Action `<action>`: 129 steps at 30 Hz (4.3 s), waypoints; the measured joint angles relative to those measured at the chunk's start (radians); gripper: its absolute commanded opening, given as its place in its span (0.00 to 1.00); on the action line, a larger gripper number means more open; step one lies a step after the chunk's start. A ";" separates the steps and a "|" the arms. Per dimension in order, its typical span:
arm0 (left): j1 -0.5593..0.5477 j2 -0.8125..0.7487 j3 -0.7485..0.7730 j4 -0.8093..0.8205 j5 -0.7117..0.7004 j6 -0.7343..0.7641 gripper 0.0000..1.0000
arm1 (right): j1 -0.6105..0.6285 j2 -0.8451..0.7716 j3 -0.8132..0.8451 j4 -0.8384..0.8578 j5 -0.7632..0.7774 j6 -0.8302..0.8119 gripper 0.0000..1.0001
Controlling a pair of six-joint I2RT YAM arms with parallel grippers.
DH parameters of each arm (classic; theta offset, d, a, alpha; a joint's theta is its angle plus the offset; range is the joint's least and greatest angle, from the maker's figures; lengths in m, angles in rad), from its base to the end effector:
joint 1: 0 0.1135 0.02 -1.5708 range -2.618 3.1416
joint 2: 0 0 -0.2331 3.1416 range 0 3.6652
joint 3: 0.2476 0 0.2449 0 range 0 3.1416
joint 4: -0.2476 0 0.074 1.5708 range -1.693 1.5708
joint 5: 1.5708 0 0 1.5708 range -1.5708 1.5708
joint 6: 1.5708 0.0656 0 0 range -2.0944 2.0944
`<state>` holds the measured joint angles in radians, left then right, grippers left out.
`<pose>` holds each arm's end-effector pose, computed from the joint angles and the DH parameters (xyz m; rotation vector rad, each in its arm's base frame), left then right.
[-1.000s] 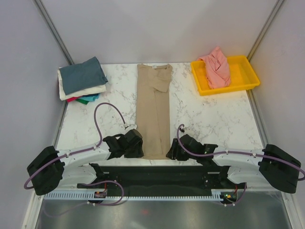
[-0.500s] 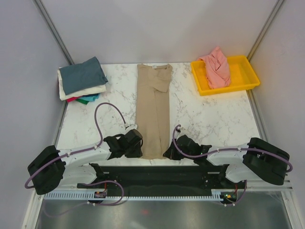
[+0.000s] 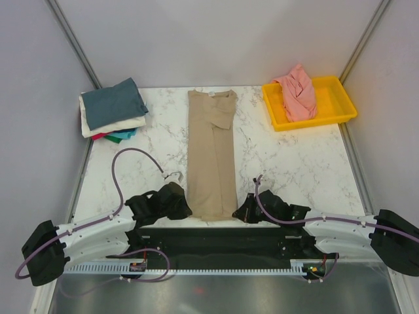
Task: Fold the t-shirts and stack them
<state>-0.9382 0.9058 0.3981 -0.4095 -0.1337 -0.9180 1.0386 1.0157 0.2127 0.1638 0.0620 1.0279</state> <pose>0.1237 -0.1540 0.1236 -0.0325 2.5832 -0.5971 0.1137 0.1851 0.0993 0.0249 2.4270 1.0094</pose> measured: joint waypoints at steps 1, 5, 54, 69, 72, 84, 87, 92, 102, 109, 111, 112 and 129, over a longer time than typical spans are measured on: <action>0.000 -0.014 -0.008 0.001 0.008 -0.006 0.10 | 0.000 -0.017 -0.004 -0.009 0.000 0.001 0.00; 0.000 -0.016 -0.029 0.005 0.038 -0.031 0.12 | 0.000 -0.023 -0.010 -0.028 -0.002 0.008 0.00; 0.000 0.094 0.010 0.036 0.084 -0.060 0.02 | 0.001 -0.008 -0.018 -0.072 -0.001 0.003 0.00; 0.051 0.053 0.486 -0.337 -0.006 -0.024 0.05 | -0.008 0.008 0.533 -0.509 0.178 -0.121 0.00; 0.145 0.131 0.592 -0.357 -0.009 0.043 0.05 | -0.088 0.093 0.653 -0.545 0.189 -0.189 0.00; 0.443 0.534 0.863 -0.335 0.086 0.274 0.07 | -0.360 0.454 0.988 -0.566 0.114 -0.432 0.00; 0.486 0.645 0.902 -0.317 0.130 0.308 0.07 | -0.400 0.539 1.034 -0.561 0.077 -0.464 0.00; 0.537 0.806 0.986 -0.306 0.193 0.346 0.07 | -0.459 0.663 1.093 -0.546 0.015 -0.496 0.00; 0.622 1.078 1.211 -0.292 0.288 0.392 0.18 | -0.538 0.902 1.241 -0.522 -0.068 -0.520 0.13; 0.700 1.367 1.588 -0.438 0.356 0.400 0.54 | -0.641 1.153 1.562 -0.591 -0.149 -0.523 0.62; 0.722 1.453 1.782 -0.485 0.382 0.406 0.60 | -0.673 1.230 1.727 -0.647 -0.163 -0.527 0.66; 0.729 1.479 1.865 -0.505 0.393 0.407 0.61 | -0.684 1.253 1.786 -0.663 -0.167 -0.531 0.66; 0.719 0.757 0.848 -0.281 0.459 0.412 0.59 | -0.679 0.692 0.826 -0.427 -0.372 -0.473 0.70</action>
<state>-0.2195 1.6627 1.2461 -0.6903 0.3248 -0.5060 0.3592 1.7081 1.0386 -0.2630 -0.3099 0.5549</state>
